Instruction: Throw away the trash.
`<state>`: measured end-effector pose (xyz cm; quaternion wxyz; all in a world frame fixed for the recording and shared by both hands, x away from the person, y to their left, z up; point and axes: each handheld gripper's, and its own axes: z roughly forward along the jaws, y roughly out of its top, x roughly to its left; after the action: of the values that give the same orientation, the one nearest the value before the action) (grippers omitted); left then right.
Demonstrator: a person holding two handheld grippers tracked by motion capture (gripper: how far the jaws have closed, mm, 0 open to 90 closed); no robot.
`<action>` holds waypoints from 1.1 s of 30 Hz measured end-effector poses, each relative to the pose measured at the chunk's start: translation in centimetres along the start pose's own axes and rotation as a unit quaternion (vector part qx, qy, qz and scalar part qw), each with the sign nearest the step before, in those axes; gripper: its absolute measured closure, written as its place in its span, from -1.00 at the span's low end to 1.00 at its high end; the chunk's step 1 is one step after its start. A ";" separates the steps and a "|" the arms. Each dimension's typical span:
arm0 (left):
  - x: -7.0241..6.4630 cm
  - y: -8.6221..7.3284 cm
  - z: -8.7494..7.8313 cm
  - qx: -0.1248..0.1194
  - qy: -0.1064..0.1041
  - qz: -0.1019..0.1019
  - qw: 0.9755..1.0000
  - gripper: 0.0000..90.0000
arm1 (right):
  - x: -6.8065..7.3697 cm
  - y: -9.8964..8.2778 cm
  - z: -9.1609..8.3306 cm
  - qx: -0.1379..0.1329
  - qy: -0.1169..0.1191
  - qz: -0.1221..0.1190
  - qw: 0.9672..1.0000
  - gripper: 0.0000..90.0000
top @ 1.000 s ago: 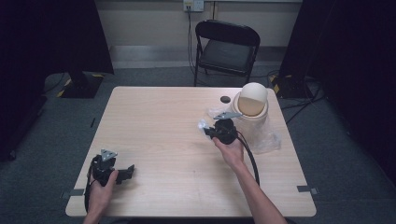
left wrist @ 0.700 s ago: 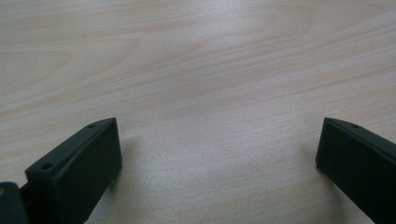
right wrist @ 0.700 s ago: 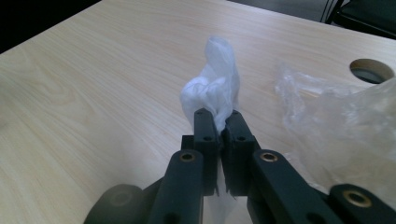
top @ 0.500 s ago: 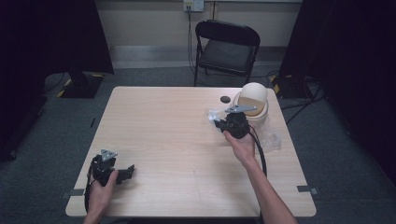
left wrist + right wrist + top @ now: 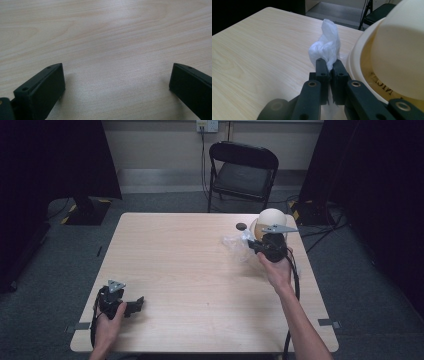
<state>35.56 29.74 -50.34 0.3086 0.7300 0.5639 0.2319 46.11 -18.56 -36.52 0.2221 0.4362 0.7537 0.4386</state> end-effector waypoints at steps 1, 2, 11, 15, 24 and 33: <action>0.0 0.0 0.0 0.000 0.000 0.000 1.000 -1.00 | -0.1 -0.1 -0.1 0.001 -0.002 -0.001 1.000 0.91; 0.0 0.0 0.0 0.000 0.000 0.000 1.000 -1.00 | -0.3 -0.1 -0.3 0.001 -0.007 0.000 1.000 0.91; 0.0 0.0 0.0 0.000 0.000 0.000 1.000 -1.00 | -2.4 0.2 -0.6 -0.002 -0.027 0.020 0.999 0.91; 0.0 0.0 0.0 0.000 0.000 0.000 1.000 -1.00 | -3.0 0.5 -0.3 0.002 -0.034 0.023 0.999 0.91; 0.0 0.0 0.0 0.000 0.000 0.000 1.000 -1.00 | -4.0 1.0 0.5 0.017 -0.047 0.037 0.998 0.91; 0.0 0.0 0.0 0.000 0.000 0.000 1.000 -1.00 | -4.6 0.9 1.2 0.032 -0.051 0.047 0.997 0.91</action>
<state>35.56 29.74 -50.35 0.3087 0.7300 0.5639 0.2319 49.79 -21.76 -36.56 0.2255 0.5001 0.7335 0.4014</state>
